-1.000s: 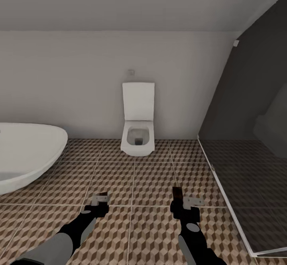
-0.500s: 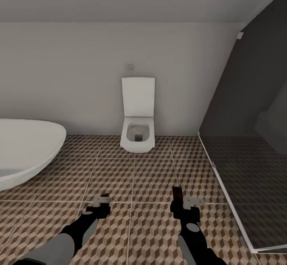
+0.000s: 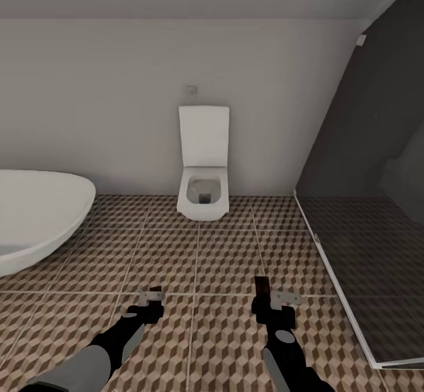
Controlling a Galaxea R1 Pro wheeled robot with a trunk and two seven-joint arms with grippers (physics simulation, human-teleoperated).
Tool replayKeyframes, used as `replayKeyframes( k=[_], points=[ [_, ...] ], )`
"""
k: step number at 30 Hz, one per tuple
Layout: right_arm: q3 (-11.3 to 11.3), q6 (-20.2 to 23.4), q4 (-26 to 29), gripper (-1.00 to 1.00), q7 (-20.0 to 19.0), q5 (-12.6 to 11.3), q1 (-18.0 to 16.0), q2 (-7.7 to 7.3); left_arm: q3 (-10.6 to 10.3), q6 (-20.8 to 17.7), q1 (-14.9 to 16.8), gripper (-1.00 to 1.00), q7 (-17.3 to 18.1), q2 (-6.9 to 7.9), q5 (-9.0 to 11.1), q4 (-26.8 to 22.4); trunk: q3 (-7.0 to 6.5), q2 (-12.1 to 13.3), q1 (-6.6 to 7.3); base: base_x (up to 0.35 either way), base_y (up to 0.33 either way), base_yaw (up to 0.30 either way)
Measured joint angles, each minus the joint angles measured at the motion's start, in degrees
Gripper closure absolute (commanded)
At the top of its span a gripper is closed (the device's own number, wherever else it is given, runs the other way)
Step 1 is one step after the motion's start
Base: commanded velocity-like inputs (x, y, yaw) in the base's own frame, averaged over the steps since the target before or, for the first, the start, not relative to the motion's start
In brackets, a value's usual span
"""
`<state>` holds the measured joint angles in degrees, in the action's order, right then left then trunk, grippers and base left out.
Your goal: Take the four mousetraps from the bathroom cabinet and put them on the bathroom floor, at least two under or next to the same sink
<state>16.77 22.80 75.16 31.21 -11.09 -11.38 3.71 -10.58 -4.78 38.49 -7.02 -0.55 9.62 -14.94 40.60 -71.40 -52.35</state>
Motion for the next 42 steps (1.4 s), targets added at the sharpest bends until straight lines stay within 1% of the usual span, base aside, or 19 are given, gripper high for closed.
replayKeyframes(
  k=[22, 36, 40, 42],
  points=[
    [0.0, 0.04, 0.0, 1.0, 0.0, 0.0, 0.0, 0.0, 0.0, 0.0, -0.01, 1.0, 0.0, 0.0, 0.0, 0.27, 5.97, -8.83, -4.83, 0.0, 0.0, 0.0],
    [0.0, 0.07, 0.0, 1.0, 0.0, -0.02, 0.0, 0.0, 0.0, 0.02, 0.0, 1.0, -0.01, -0.26, -0.01, 0.29, 9.77, -14.45, -7.91, 0.0, 0.0, 0.0],
    [0.0, 0.07, 0.0, 1.0, 0.0, 0.01, 0.0, 0.0, 0.0, 0.32, 0.0, 1.0, -0.06, -0.27, -0.07, 0.23, 10.14, -14.46, -7.92, 0.0, 0.0, 0.0],
    [0.0, 0.05, 0.0, 1.0, 0.0, 0.01, 0.0, 0.0, 0.0, 1.7, 0.01, 1.0, -0.08, -0.18, -0.08, 0.21, 10.32, -14.46, -7.92, 0.0, 0.0, 0.0]
  ],
)
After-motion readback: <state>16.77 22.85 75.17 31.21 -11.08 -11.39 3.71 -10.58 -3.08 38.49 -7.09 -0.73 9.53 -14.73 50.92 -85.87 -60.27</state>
